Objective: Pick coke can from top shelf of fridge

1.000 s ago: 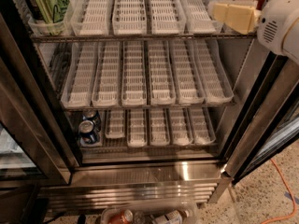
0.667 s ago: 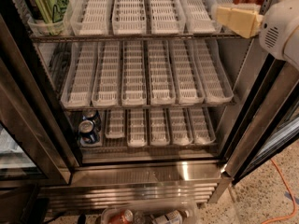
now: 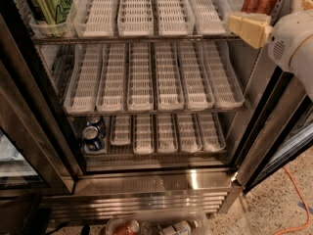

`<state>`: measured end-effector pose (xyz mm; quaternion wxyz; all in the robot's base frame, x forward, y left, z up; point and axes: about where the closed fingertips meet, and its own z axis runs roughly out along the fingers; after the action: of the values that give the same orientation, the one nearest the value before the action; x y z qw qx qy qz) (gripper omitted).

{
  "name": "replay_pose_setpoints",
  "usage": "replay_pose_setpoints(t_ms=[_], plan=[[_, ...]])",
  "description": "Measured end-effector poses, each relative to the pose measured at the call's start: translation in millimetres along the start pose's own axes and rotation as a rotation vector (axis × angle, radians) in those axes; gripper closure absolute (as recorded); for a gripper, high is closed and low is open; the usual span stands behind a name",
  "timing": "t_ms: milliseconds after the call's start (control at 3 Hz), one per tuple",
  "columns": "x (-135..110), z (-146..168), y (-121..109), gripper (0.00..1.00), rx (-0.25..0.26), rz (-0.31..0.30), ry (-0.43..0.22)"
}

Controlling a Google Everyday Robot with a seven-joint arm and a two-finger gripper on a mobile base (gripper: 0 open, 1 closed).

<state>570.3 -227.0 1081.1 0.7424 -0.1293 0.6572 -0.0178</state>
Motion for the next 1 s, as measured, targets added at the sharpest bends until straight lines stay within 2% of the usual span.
replay_pose_setpoints(t_ms=[667, 1000], plan=[[5.4, 12.7, -5.8, 0.25, 0.064, -0.003, -0.027], [-1.3, 20.2, -14.1, 0.25, 0.104, 0.008, -0.052]])
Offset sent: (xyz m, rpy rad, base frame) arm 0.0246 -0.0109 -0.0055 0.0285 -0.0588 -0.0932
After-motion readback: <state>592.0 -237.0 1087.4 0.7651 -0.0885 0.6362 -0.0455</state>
